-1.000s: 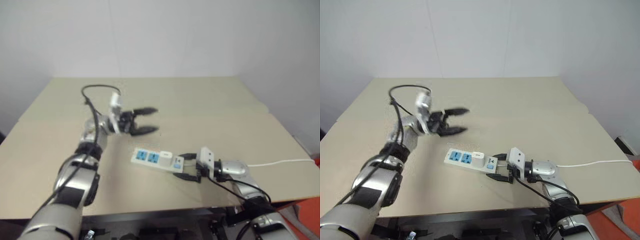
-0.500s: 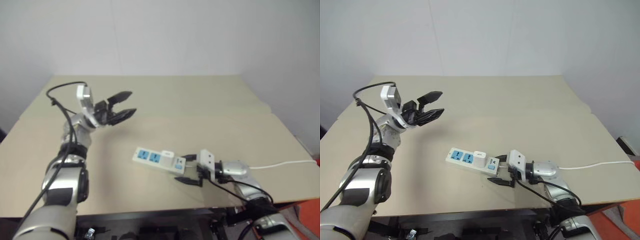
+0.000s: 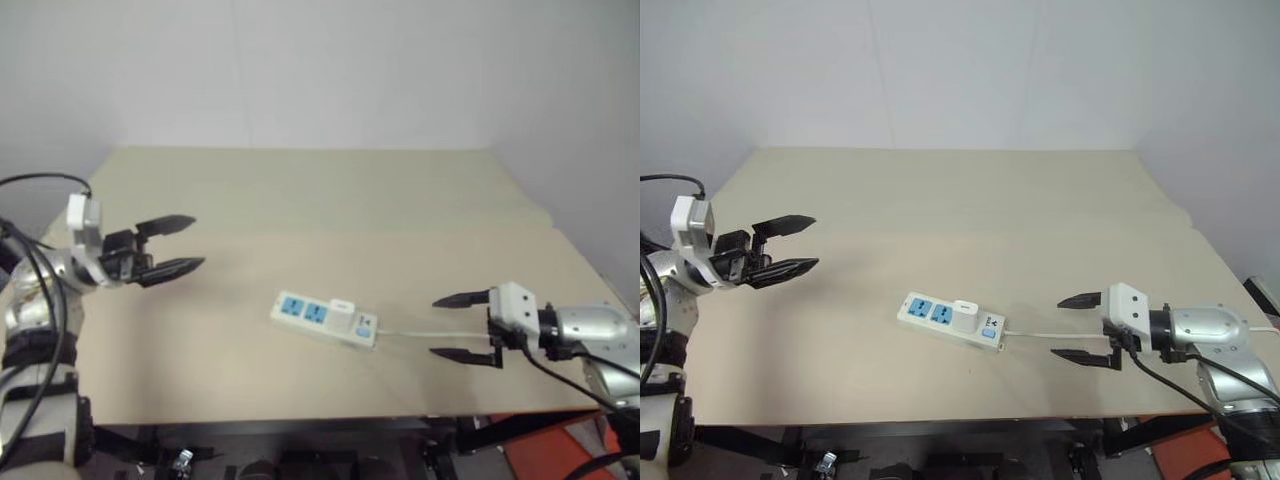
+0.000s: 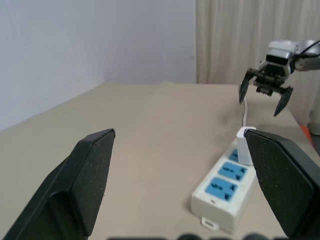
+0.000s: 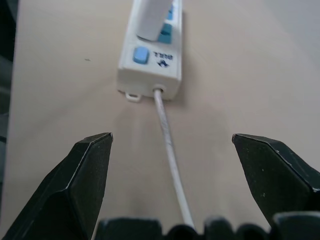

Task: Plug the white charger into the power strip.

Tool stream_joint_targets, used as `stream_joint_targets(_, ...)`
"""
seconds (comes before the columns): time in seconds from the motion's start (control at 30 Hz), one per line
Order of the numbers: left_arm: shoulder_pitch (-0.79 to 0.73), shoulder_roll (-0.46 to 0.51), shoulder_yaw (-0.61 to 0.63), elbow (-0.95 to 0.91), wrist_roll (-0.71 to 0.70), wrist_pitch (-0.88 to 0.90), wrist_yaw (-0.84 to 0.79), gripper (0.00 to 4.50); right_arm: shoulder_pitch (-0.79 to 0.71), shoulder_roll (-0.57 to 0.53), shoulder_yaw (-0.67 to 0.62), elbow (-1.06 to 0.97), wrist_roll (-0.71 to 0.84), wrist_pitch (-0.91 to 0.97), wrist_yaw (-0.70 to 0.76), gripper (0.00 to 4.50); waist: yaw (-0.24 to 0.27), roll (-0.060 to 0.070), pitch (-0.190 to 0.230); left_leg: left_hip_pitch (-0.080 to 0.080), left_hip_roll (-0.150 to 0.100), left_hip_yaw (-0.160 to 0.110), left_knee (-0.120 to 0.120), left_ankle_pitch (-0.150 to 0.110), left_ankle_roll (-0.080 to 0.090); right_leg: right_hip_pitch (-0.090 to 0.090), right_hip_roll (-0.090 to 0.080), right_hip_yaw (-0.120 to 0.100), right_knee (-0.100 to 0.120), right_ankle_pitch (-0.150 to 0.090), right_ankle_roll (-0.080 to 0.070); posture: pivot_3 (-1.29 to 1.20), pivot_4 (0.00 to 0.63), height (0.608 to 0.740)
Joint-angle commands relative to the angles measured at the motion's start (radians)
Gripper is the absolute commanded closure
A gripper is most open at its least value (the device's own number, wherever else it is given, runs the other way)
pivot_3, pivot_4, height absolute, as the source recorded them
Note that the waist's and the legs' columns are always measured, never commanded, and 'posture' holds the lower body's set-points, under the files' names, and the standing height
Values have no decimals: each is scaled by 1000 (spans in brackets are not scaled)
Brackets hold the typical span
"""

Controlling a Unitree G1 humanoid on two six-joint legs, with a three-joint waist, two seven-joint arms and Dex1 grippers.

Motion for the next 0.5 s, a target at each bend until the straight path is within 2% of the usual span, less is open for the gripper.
stream_joint_targets(0.03, 21, 32, 37, -52, -2, 8, -3, 0, 17, -22, -49, -49, 34, 16, -1, 21, 2, 0, 0, 0, 0, 0, 0, 0, 0, 0, 0, 0, 0, 0, 0, 0, 150, 740)
stream_joint_targets(0.5, 80, 1, 84, -126, 43, 35, 19, 0, 75, -24, -71, -108, 38, 45, -37, 21, 5, 0, 0, -1, 0, 1, 1, 0, 0, 0, 0, 0, 0, 0, 0, 0, 150, 740)
